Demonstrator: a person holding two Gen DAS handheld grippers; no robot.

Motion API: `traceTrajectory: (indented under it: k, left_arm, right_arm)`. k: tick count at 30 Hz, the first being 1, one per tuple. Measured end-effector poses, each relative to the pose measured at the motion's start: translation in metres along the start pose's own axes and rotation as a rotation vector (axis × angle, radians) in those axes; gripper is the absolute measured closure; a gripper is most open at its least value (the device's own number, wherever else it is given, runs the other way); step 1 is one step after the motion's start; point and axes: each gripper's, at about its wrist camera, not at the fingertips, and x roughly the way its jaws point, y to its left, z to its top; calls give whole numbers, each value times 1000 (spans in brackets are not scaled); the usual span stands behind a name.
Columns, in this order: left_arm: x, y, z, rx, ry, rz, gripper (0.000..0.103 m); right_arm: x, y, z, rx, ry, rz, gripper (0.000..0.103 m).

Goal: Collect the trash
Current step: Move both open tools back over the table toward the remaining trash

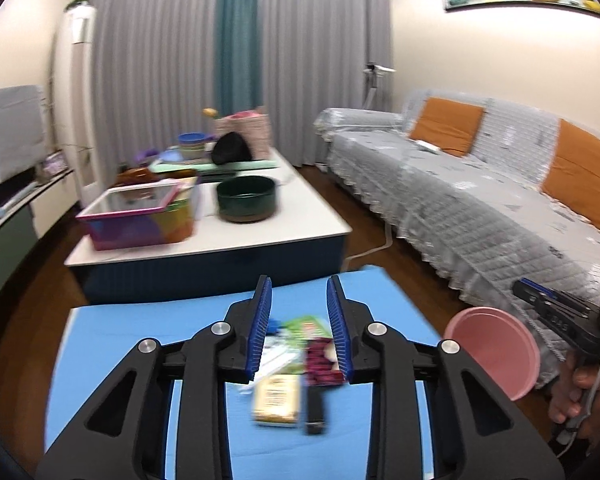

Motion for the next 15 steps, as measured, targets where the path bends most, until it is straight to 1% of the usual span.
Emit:
traceTrajectory:
  k: [4,8,13,15]
  left_arm:
    - [10,43,-8,-43,7,73,76]
    - [29,75,-24,-114,35,118,76]
    - [59,103,-44,-197,87,147,76]
    - [67,106,-49,-203,102,148,76]
  right_arm:
    - [17,26,-5,-32,23,34,87]
    - [37,48,-10,-58,52,63,87]
    - [63,68,-19,-88,89,87,87]
    - [76,74,-23,-96,111,97,86]
